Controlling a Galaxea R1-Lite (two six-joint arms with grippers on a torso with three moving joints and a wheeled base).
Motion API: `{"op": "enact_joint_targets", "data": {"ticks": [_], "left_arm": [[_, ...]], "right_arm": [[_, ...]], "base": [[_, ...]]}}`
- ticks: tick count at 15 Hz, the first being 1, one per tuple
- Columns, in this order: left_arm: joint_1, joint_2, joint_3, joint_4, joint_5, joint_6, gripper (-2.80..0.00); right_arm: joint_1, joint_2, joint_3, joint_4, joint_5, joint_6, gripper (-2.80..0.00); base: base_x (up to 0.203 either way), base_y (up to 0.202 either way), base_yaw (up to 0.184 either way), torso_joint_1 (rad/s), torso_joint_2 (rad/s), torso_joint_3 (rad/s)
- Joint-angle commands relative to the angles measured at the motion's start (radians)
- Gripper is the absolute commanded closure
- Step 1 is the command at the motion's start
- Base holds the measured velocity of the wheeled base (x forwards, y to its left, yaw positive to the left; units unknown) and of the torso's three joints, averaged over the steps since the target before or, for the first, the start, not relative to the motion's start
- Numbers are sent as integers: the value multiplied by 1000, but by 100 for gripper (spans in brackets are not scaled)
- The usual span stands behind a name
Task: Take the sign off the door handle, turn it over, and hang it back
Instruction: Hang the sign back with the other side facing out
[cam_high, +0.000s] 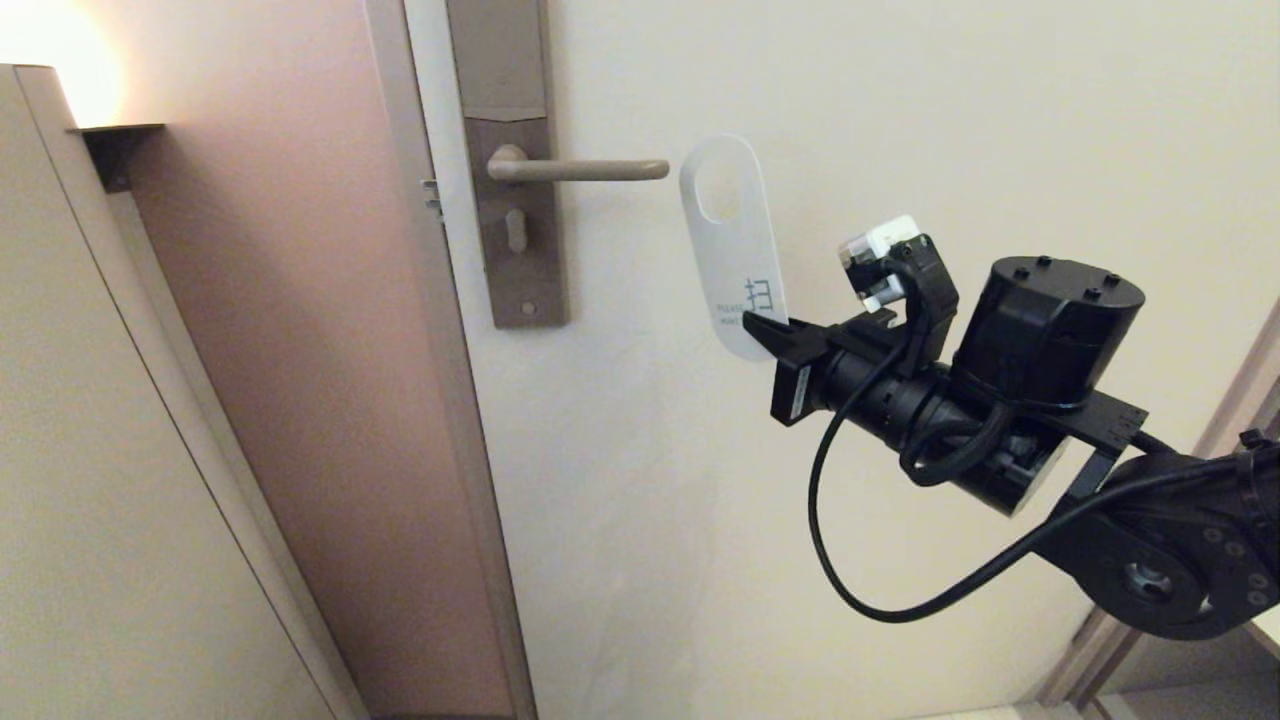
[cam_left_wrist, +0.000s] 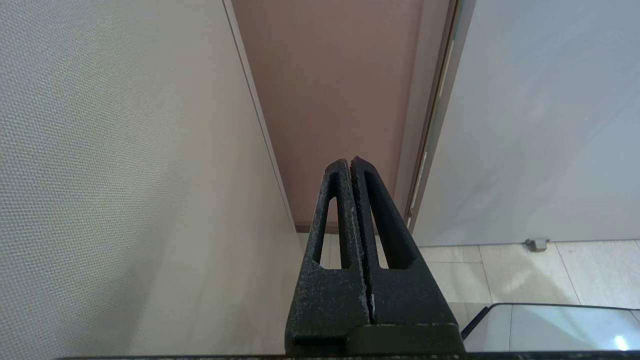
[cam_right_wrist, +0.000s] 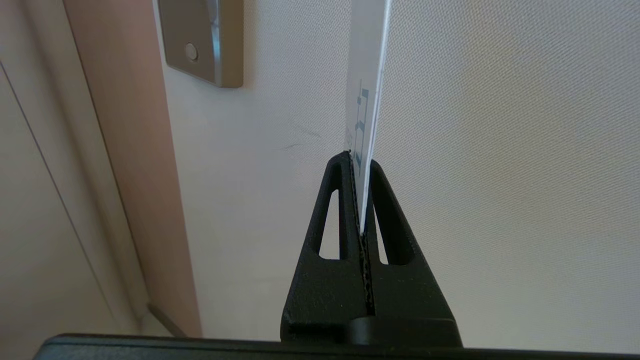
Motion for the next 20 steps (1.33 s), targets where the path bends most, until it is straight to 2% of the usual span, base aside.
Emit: {"op": "enact_joint_targets", "data": {"ticks": [1, 5, 20], "left_arm": [[0, 1, 0, 0, 0, 0, 0], [1, 1, 0, 0, 0, 0, 0], [0, 1, 0, 0, 0, 0, 0]], "right_arm": [[0, 10, -17, -1, 1, 7, 0], [-4, 50, -92, 1, -5, 16, 0], [0, 183, -215, 1, -3, 18, 0]], "base": [[0, 0, 0, 0, 0, 0], [0, 0, 0, 0, 0, 0], [0, 0, 0, 0, 0, 0]]}}
